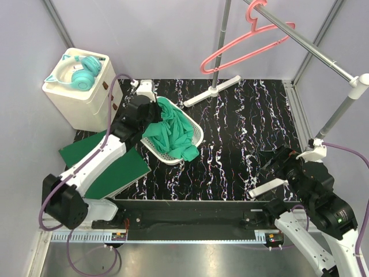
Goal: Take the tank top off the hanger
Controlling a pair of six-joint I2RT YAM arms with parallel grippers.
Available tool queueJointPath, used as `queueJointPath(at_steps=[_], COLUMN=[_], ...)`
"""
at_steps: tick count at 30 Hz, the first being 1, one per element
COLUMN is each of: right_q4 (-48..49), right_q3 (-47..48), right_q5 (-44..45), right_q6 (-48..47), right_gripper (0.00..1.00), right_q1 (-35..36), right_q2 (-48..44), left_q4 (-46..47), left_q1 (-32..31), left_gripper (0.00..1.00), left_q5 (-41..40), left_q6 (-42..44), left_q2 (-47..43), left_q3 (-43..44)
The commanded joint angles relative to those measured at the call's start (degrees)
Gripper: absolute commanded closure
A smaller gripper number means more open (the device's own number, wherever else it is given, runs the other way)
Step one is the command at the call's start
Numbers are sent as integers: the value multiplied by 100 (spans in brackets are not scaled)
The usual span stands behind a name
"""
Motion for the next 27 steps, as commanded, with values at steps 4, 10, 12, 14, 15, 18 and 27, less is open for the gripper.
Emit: queueJointPath(at_steps=[4,10,12,14,15,18,27], right_q4=[267,285,293,302,311,320,477], right_q3=[-21,-29,-21,-29,-29,-29,-64], right_q5=[-58,-163,-207,-225,-234,-269,-576], right_q6=[-91,-144,-153,-170,-170,-205,-285], right_gripper=[0,0,0,0,0,1,0], right_q1=[20,20,20,20,20,20,20], right_q2=[82,134,170,214,214,258,503], left_q4=[560,526,429,315,280,235,604], left_q1=[89,186,194,203,203,194,-86], left_gripper=[93,56,21,13,9,5,4], left_q5=[889,1188,1171,1101,1092,1188,3270], left_q6=[-441,-626,-609,-600,-582,-582,-978], left_q2=[634,758,618,478,294,-136,-1060], left_q3=[208,-38,-12,6,-3,-99,-644])
